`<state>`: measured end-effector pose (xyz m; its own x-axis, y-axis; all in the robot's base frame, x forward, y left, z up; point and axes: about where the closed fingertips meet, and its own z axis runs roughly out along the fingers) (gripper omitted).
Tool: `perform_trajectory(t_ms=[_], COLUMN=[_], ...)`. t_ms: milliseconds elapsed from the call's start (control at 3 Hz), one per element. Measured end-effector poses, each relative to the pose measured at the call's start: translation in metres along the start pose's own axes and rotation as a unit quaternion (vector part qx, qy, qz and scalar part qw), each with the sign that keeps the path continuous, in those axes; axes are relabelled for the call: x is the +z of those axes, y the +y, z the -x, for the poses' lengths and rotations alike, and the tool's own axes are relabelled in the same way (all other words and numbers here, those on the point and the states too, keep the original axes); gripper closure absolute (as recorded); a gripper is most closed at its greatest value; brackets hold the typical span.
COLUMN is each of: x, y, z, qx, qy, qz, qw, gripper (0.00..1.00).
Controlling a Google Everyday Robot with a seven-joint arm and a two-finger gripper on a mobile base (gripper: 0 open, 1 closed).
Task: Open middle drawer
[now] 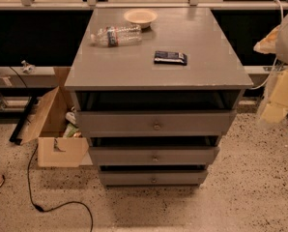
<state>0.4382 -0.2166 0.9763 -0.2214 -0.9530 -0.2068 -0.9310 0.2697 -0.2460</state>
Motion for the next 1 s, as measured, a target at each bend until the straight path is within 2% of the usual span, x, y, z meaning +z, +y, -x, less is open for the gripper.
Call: perform_trajectory(t_ms=[333, 667, 1000], x=[0.0, 0.03, 0.094], y=[0.0, 0.004, 0.02], z=[0.0, -0.005, -0.012], qx=[0.0, 0.003, 0.02], qy=[0.0, -0.021, -0.055], qz=[0.0, 0.026, 0.069], qw=[1.0, 0.9994, 0.9959], gripper=[0.0, 0.0, 0.0])
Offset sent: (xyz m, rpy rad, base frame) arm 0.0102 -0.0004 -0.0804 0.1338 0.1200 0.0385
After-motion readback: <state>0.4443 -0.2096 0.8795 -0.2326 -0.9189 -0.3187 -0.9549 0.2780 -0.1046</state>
